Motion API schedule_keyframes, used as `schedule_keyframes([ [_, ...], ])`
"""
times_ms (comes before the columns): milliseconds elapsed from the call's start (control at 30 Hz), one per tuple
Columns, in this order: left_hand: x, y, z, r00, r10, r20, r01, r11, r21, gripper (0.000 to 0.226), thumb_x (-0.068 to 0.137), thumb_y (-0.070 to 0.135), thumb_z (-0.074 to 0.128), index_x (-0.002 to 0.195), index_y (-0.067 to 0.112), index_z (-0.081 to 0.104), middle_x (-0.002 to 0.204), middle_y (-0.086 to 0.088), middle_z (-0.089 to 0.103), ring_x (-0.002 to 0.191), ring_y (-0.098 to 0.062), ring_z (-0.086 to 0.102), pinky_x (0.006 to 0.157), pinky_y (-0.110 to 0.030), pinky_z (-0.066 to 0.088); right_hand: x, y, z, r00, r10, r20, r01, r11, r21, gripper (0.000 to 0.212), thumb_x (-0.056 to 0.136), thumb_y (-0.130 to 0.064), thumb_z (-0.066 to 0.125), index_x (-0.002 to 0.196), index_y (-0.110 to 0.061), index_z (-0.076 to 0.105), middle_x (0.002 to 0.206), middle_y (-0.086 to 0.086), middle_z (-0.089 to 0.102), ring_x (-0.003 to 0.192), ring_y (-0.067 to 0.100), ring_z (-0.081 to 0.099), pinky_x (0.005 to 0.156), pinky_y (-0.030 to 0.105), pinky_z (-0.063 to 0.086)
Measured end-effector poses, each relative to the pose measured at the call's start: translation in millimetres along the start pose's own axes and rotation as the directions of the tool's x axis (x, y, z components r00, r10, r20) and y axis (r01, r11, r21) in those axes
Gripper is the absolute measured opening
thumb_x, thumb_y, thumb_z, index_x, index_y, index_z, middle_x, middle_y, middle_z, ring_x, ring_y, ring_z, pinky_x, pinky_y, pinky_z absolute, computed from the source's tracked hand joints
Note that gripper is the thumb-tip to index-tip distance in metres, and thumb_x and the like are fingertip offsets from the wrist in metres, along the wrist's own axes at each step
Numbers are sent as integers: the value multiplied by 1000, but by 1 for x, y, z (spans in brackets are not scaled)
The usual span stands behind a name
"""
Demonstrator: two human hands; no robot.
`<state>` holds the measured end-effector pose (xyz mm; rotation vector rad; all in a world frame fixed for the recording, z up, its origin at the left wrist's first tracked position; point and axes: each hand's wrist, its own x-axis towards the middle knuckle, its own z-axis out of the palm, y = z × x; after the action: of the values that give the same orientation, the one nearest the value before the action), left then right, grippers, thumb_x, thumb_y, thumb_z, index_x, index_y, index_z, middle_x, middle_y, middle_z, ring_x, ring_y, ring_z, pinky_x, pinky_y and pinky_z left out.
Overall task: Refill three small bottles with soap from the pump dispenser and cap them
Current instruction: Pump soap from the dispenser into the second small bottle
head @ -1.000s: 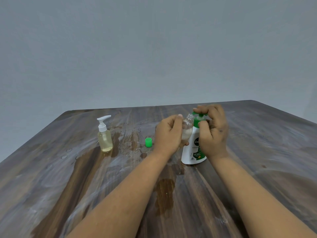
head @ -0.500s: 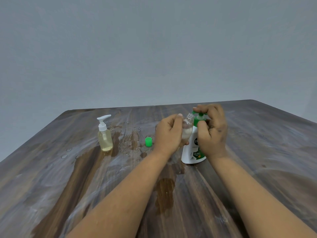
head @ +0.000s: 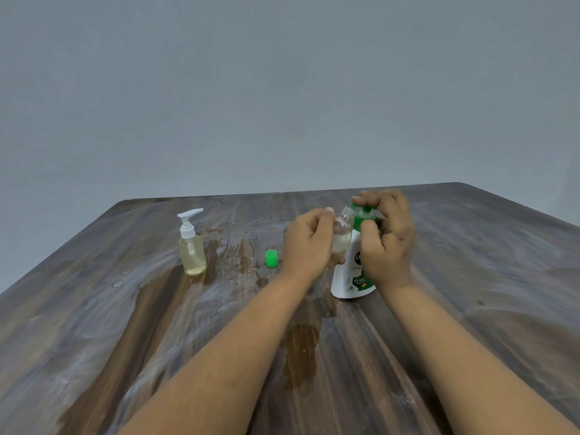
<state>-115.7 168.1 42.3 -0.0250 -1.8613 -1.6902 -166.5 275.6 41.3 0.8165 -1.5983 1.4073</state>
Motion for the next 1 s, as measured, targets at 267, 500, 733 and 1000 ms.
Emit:
schedule_keyframes([
  [267,0,1,0,1000,-2,10,2,1000,-9,42,103,23,45,66,9,56,52,10,59,42,-9,56,41,-27,50,-2,-3,-1,1000,0,7,0,1000,27,41,68,3,41,100,-3,65,102,3,55,96,0,53,81,21,46],
  [500,1,-1,0,1000,-6,-1,6,1000,6,41,103,23,45,68,5,57,51,8,58,41,-14,56,40,-26,49,0,-1,0,1000,20,-1,-19,1000,21,34,71,0,41,92,-5,67,96,-5,55,92,-4,53,78,16,44],
  [733,1,-1,0,1000,-2,4,2,1000,12,42,103,23,45,67,7,57,53,7,59,42,-15,56,42,-36,54,-2,-3,0,1000,-5,3,5,1000,28,38,68,3,42,98,-4,65,100,4,57,95,3,54,79,21,45],
  [1000,-1,2,0,1000,-13,16,13,1000,2,42,103,24,45,70,0,55,50,9,58,38,-13,54,45,-47,54,-1,-1,1,999,36,-10,-35,999,16,32,71,1,41,89,-5,67,94,0,58,91,-6,53,77,12,41],
])
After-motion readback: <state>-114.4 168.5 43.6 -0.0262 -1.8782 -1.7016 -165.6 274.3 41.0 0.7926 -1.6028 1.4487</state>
